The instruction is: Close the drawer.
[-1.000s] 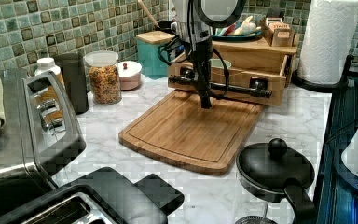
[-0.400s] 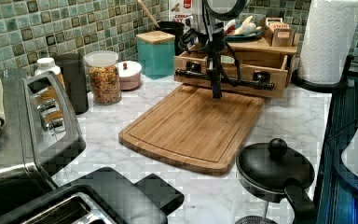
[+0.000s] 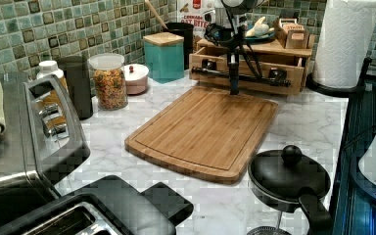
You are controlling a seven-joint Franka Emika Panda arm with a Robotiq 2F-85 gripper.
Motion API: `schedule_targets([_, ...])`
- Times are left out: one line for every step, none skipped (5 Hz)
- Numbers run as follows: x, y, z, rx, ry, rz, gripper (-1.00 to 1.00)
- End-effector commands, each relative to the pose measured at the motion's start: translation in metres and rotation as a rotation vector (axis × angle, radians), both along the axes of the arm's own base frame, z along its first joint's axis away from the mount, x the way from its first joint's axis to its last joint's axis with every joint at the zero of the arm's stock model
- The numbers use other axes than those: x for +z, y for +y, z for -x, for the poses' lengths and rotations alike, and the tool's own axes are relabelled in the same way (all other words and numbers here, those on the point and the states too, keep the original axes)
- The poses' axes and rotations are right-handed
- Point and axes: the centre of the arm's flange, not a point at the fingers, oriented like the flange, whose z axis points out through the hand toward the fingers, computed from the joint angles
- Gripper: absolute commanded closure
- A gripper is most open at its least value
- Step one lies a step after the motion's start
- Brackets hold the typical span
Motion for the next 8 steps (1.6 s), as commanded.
schedule_targets([0.082,-0.209,-0.023,-0.171,-0.307,0.106,1.00])
schedule_targets([0.100,-0.219,-0.014,-0.212,-0.311,0.172,1.00])
schedule_targets([0.100,-0.220,-0.014,-0.212,-0.311,0.172,1.00])
schedule_targets([0.100,-0.219,-0.014,-0.211,-0.311,0.172,1.00])
schedule_targets([0.100,-0.220,-0.014,-0.212,-0.312,0.172,1.00])
schedule_targets([0.100,-0.220,-0.014,-0.212,-0.311,0.172,1.00])
schedule_targets([0.100,-0.219,-0.014,-0.212,-0.311,0.172,1.00])
schedule_targets([0.100,-0.220,-0.014,-0.211,-0.311,0.172,1.00])
